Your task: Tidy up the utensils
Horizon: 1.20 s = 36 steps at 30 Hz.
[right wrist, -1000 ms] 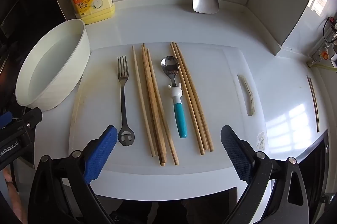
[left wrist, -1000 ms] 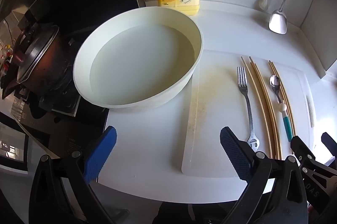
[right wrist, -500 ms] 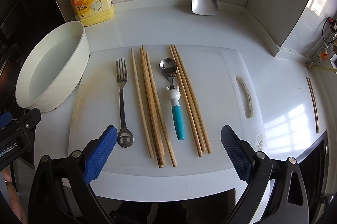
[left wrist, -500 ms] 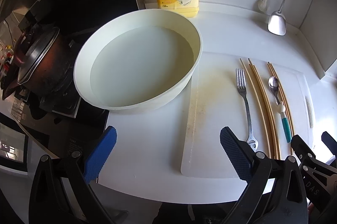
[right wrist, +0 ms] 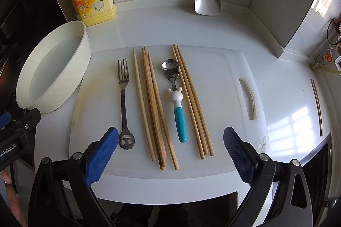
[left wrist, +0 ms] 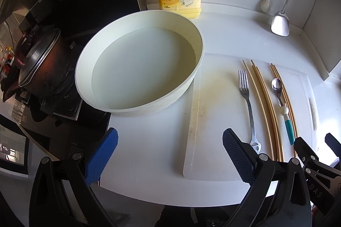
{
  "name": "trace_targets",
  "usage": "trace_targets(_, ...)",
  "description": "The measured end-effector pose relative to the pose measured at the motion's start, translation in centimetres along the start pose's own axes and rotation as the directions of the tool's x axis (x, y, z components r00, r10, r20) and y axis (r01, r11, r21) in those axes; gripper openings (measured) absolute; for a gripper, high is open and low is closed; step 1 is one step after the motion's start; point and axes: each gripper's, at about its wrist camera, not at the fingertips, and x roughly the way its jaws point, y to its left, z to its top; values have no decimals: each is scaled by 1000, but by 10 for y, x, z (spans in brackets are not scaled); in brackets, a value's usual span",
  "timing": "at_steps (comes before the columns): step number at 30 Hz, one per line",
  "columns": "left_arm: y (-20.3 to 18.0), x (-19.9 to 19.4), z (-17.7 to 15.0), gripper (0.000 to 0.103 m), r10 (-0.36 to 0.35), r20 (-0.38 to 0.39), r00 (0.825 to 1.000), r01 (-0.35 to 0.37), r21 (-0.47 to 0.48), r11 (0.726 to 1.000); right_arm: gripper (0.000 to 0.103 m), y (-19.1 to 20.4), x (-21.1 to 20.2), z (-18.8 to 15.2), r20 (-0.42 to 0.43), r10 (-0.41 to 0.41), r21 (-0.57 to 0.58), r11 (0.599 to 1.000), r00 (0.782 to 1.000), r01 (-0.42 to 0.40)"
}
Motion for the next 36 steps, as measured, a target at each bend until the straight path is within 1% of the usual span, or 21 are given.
trace_targets(36,3,-3,-2,97,-1,8,1000,1,-1,1000,94,4,1,-2,-3,7,-1,1000,1000,-7)
